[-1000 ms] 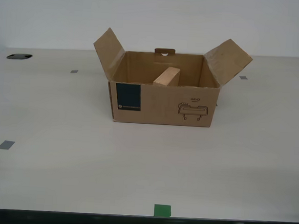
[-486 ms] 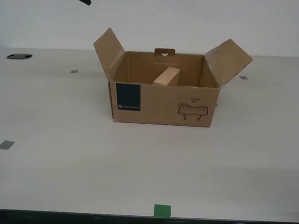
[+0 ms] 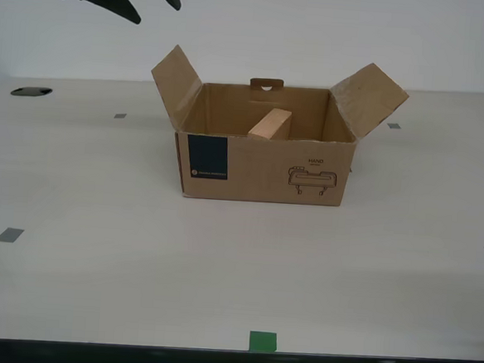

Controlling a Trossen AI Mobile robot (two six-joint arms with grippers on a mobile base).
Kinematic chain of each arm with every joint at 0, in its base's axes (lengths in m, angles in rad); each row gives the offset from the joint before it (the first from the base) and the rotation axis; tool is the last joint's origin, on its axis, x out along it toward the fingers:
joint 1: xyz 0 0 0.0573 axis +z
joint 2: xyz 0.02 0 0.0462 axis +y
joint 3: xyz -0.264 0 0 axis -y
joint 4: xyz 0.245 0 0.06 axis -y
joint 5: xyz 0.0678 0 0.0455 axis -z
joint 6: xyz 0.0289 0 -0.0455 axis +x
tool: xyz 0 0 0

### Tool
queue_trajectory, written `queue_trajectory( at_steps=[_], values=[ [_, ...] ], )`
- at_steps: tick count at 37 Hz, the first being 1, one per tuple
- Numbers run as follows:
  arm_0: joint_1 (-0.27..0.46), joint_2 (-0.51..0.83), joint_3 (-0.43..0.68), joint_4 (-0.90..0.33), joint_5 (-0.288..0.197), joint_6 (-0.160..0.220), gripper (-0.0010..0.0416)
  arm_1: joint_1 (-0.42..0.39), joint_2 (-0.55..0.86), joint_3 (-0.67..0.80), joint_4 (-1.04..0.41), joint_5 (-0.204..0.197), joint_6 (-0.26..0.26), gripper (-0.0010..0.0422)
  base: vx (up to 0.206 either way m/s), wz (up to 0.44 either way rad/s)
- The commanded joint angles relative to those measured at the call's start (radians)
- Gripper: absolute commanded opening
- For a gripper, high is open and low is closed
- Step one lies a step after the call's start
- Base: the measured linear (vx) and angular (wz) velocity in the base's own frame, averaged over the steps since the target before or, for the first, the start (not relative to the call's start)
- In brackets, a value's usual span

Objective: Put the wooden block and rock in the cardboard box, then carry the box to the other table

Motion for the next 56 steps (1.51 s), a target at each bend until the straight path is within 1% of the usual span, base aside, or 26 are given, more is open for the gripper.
queue_trajectory(
  at_steps=[1, 6, 10, 11, 14, 15, 19, 22, 24, 25, 30, 33, 36, 37, 40, 44, 47, 52, 53, 56],
  values=[
    [0.001, 0.0, -0.03, 0.003, 0.003, 0.0, 0.0387, 0.001, 0.0, -0.008, -0.03, 0.0, -0.016, 0.0327, 0.0, 0.0],
    [0.001, 0.0, -0.069, 0.017, 0.003, 0.001, 0.0387, 0.0, 0.0, -0.022, -0.062, 0.0, -0.026, 0.0327, 0.0, 0.0],
    [0.001, 0.0, -0.107, 0.064, -0.005, 0.005, 0.0387, 0.0, 0.0, -0.032, -0.061, 0.0, -0.037, 0.0327, 0.0, 0.0],
    [0.001, 0.0, -0.117, 0.083, -0.008, 0.012, 0.0387, 0.0, 0.0, -0.035, -0.061, 0.0, -0.045, 0.0327, 0.0, 0.0],
    [0.001, 0.0, -0.147, 0.143, -0.008, 0.066, 0.0387, 0.0, 0.0, -0.05, -0.051, 0.013, -0.076, 0.0327, 0.0, 0.0],
    [0.001, 0.0, -0.155, 0.16, -0.008, 0.078, 0.0387, 0.0, 0.0, -0.058, -0.044, 0.018, -0.083, 0.0327, 0.0, 0.0],
    [0.001, 0.013, -0.168, 0.187, -0.014, 0.113, 0.0387, 0.0, 0.0, -0.089, -0.025, 0.029, -0.095, 0.0327, 0.0, 0.0],
    [0.001, 0.032, -0.163, 0.181, -0.069, 0.114, 0.0387, -0.001, 0.01, -0.109, 0.01, 0.032, -0.117, 0.0327, 0.0, 0.0],
    [0.001, 0.055, -0.157, 0.185, -0.105, 0.114, 0.0387, -0.001, 0.028, -0.11, 0.023, 0.043, -0.127, 0.0327, 0.0, 0.0],
    [0.001, 0.069, -0.156, 0.192, -0.113, 0.114, 0.0387, -0.001, 0.037, -0.11, 0.026, 0.054, -0.126, 0.0327, 0.0, 0.0],
    [0.001, 0.135, -0.146, 0.218, -0.122, 0.114, 0.0387, -0.001, 0.093, -0.11, 0.049, 0.129, -0.124, 0.0327, 0.0, 0.0],
    [0.001, 0.183, -0.134, 0.219, -0.146, 0.115, 0.0387, -0.001, 0.121, -0.11, 0.074, 0.169, -0.124, 0.0327, 0.0, 0.0],
    [0.001, 0.236, -0.111, 0.222, -0.18, 0.116, 0.0387, -0.002, 0.145, -0.11, 0.108, 0.197, -0.126, 0.0327, 0.0, 0.0],
    [0.001, 0.253, -0.102, 0.224, -0.191, 0.116, 0.0387, -0.002, 0.151, -0.11, 0.12, 0.203, -0.13, 0.0327, 0.0, 0.0],
    [0.001, 0.307, -0.07, 0.227, -0.217, 0.115, 0.0387, -0.001, 0.171, -0.11, 0.147, 0.2, -0.136, 0.0327, 0.0, 0.0],
    [0.001, 0.372, -0.027, 0.23, -0.227, 0.113, 0.0387, -0.001, 0.201, -0.1, 0.15, 0.201, -0.138, 0.0327, 0.0, 0.0],
    [0.002, 0.412, 0.001, 0.232, -0.25, 0.114, 0.0387, -0.001, 0.23, -0.088, 0.153, 0.206, -0.137, 0.0327, 0.0, 0.0],
    [0.002, 0.475, 0.032, 0.232, -0.283, 0.108, 0.0387, -0.002, 0.285, -0.06, 0.156, 0.264, -0.13, 0.0327, 0.0, 0.0],
    [0.002, 0.486, 0.037, 0.232, -0.295, 0.104, 0.0387, -0.002, 0.297, -0.052, 0.156, 0.27, -0.13, 0.0327, 0.0, 0.0],
    [0.003, 0.518, 0.043, 0.233, -0.342, 0.098, 0.0387, -0.002, 0.33, -0.027, 0.156, 0.27, -0.129, 0.0327, 0.0, 0.0]
  ],
)
